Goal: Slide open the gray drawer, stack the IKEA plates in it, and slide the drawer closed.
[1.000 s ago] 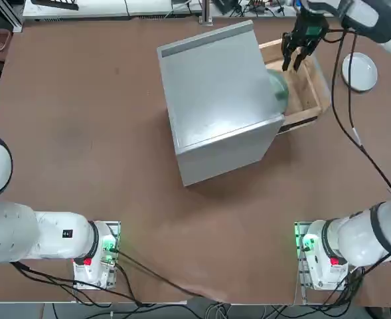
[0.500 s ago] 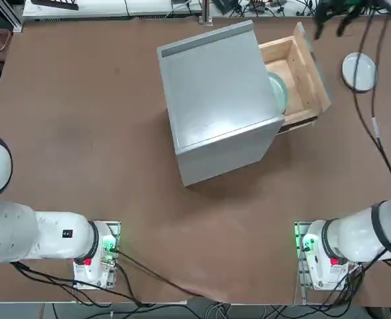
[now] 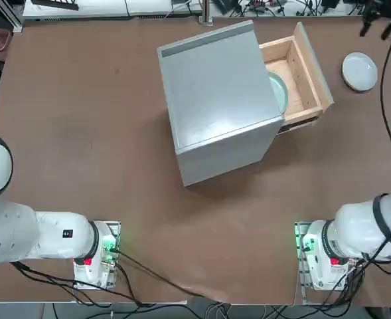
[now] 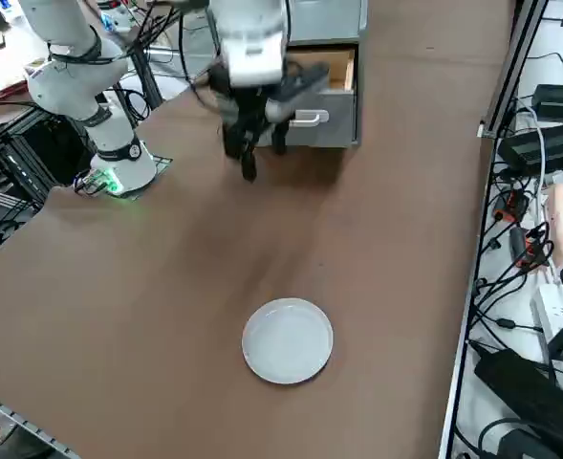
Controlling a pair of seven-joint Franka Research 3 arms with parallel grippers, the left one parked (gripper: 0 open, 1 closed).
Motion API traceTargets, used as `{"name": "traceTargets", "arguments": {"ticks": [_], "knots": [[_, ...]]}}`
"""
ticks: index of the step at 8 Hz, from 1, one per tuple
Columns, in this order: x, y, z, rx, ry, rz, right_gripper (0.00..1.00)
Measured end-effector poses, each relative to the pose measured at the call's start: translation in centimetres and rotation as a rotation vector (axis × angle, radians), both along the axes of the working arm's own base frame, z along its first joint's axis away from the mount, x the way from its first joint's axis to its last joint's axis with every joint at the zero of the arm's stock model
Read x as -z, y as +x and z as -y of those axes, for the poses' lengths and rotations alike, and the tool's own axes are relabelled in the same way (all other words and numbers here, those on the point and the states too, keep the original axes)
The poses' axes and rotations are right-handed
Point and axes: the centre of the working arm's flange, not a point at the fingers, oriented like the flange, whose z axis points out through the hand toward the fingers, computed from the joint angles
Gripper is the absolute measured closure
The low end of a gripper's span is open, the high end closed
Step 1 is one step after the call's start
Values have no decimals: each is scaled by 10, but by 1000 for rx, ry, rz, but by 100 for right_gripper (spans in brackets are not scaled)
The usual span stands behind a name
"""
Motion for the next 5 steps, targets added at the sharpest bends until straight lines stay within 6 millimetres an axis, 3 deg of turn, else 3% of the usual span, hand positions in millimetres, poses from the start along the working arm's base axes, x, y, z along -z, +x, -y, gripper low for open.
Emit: {"name": "traceTargets", "arguments": {"ticks": [2,3,5], "knots": [[80,3,90,175,-18,53,7],[119,1,117,247,-22,62,7],[171,-2,139,336,-22,65,7]]}}
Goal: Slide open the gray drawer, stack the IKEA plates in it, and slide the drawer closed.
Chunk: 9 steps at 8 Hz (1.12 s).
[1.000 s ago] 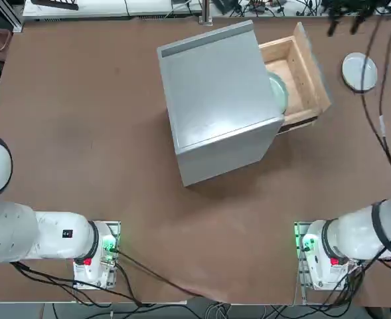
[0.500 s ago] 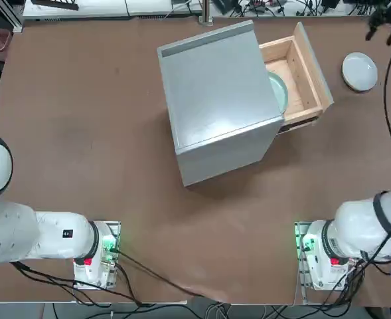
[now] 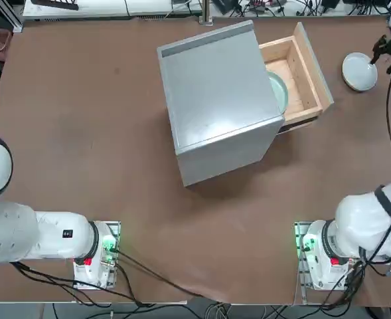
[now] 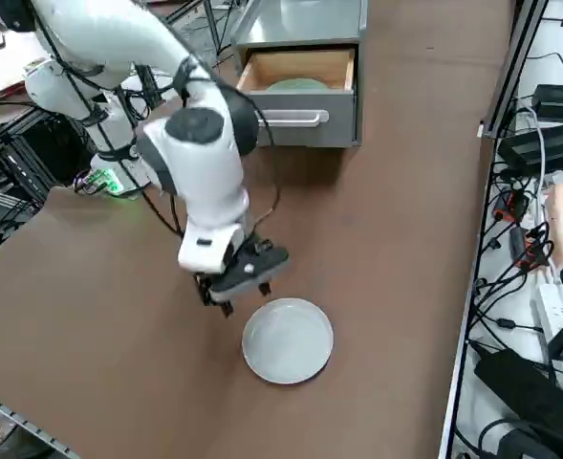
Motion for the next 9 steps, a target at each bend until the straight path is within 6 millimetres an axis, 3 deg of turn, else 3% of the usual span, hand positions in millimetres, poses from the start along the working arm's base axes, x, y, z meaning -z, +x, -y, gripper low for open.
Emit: {"name": "traceTargets", "arguments": {"ticks": [6,9], "knots": [[83,-11,31,112,19,60,9],[99,-15,39,126,11,74,9]]}}
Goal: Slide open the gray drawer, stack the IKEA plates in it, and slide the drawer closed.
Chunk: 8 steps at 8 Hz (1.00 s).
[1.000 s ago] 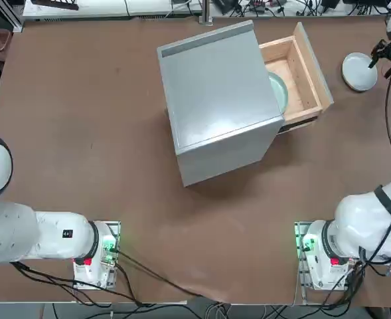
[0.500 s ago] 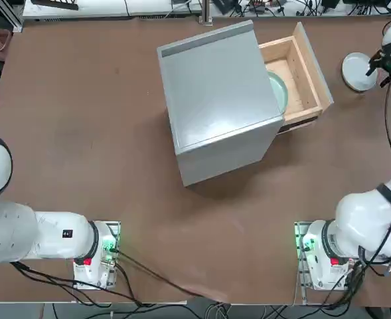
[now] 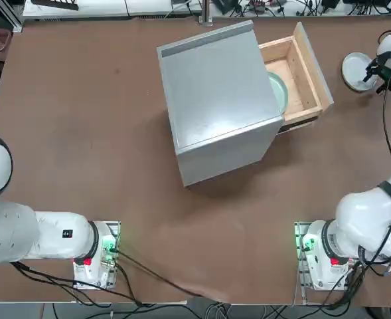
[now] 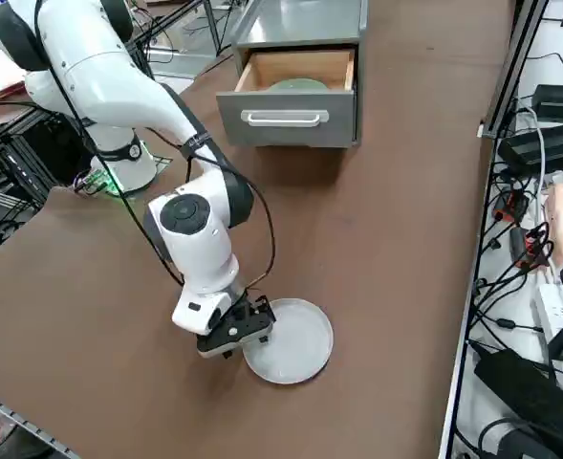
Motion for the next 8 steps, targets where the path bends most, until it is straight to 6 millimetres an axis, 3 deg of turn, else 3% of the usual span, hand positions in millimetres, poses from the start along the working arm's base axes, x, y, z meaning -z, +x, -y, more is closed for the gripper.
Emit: {"name": "traceTargets", "arguments": {"ticks": [4,6,7,8], "knots": [[4,-3,5,10,0,0,11],[4,-7,10,19,0,0,17],[4,-8,13,23,0,1,29],[3,-8,13,24,0,1,51]]}}
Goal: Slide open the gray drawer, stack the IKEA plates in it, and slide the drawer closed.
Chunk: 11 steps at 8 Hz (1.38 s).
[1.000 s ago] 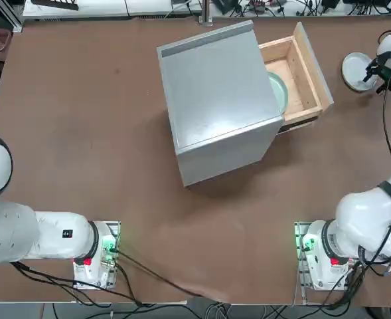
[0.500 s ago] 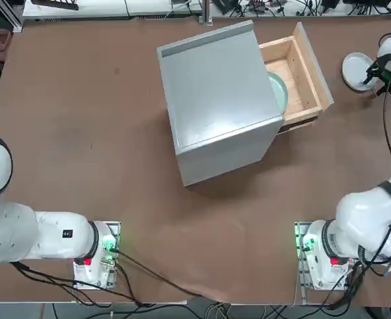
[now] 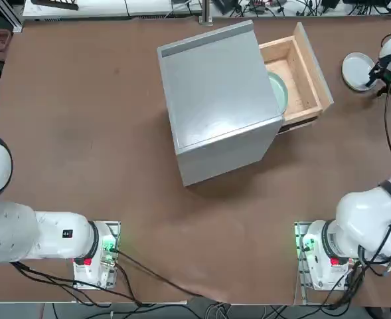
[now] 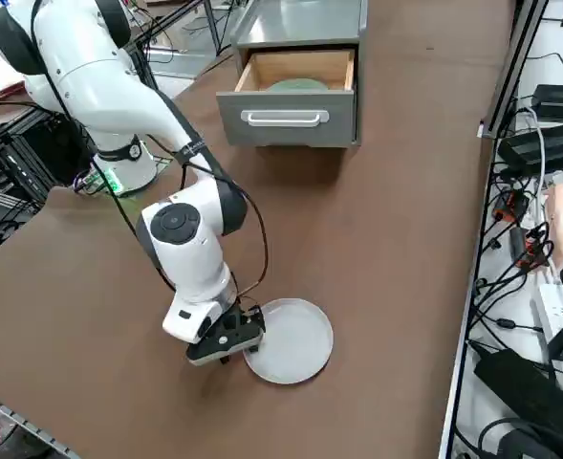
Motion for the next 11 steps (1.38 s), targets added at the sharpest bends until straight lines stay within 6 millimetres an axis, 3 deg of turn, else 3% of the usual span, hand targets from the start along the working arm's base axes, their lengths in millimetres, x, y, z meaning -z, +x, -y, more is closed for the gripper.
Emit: {"name": "traceTargets", "arguments": {"ticks": [2,6,8,10,11], "knots": [[-5,5,-2,-5,-2,14,96],[-18,16,-14,-18,34,24,100],[-63,24,-18,-107,86,-1,100],[-137,23,-26,-214,212,18,100],[-172,22,-39,-254,268,32,100]]}}
